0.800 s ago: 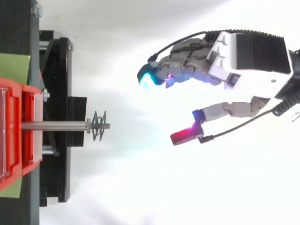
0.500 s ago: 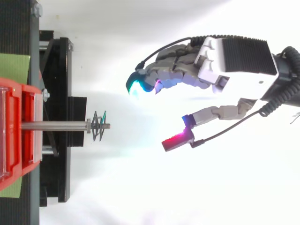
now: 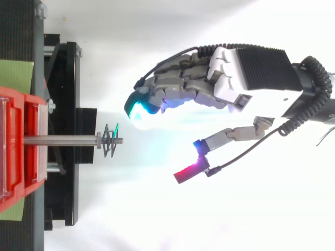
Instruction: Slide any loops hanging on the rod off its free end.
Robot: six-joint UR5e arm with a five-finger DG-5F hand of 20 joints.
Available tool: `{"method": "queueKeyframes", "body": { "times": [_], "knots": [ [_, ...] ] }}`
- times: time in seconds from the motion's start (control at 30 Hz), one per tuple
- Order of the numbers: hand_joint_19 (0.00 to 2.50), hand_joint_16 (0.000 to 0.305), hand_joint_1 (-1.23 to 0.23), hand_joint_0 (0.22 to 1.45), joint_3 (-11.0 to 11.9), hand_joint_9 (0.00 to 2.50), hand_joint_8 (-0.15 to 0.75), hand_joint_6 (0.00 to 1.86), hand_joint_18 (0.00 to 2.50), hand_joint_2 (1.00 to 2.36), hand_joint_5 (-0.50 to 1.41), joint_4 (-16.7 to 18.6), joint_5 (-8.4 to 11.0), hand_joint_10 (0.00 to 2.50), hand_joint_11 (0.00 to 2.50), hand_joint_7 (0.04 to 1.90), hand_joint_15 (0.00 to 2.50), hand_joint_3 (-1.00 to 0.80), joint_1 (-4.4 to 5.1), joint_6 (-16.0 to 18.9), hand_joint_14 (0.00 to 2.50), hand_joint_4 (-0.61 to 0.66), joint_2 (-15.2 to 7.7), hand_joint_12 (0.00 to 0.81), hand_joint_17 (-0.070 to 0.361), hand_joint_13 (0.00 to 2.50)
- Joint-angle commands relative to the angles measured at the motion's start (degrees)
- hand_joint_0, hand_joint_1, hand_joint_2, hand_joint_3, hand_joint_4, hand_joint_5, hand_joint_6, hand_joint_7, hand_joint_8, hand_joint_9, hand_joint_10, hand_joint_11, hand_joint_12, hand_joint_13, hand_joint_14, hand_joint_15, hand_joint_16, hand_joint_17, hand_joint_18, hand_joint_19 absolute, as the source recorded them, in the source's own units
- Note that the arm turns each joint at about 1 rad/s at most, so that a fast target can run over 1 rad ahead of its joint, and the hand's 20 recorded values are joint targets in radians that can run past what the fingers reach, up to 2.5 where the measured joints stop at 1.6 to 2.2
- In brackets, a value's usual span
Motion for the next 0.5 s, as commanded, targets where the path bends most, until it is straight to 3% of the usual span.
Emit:
{"method": "queueKeyframes", "body": {
  "times": [0.0, 0.17, 0.23, 0.3, 0.47],
  "knots": [
    [0.33, 0.055, -0.73, 0.55, 1.12, 0.74, 0.268, 0.5, 0.47, 1.0, -0.17, 1.83, -0.84, 0.02, 0.42, 1.12, 0.27, -0.44, -0.58, -0.04, 0.01, 0.22, -1.88, 0.39, 0.123, 0.6],
    [0.35, 0.054, -0.72, 0.58, 3.32, 0.73, 0.265, 0.5, 0.47, 1.01, -0.17, 1.56, -1.28, 0.02, 0.43, 1.13, 0.28, -0.33, -1.9, 0.04, 0.01, 0.21, -3.29, 0.385, 0.122, 0.61],
    [0.35, 0.054, -0.7, 0.58, 5.51, 0.74, 0.264, 0.5, 0.47, 1.02, -0.17, 1.48, -2.86, 0.02, 0.44, 1.14, 0.28, -0.27, -2.95, 0.13, 0.01, 0.21, -5.13, 0.385, 0.122, 0.61],
    [0.36, 0.054, -0.69, 0.58, 6.57, 0.73, 0.261, 0.5, 0.47, 1.02, -0.17, 1.3, -4.27, 0.02, 0.43, 1.15, 0.29, -0.24, -3.39, 0.22, 0.01, 0.2, -5.83, 0.386, 0.122, 0.61],
    [0.36, 0.055, -0.69, 0.57, 10.26, 0.74, 0.264, 0.5, 0.47, 1.02, -0.16, 1.12, -9.19, 0.02, 0.44, 1.15, 0.3, -0.31, -4.62, 1.8, 0.01, 0.2, -7.33, 0.39, 0.123, 0.61]
  ]
}}
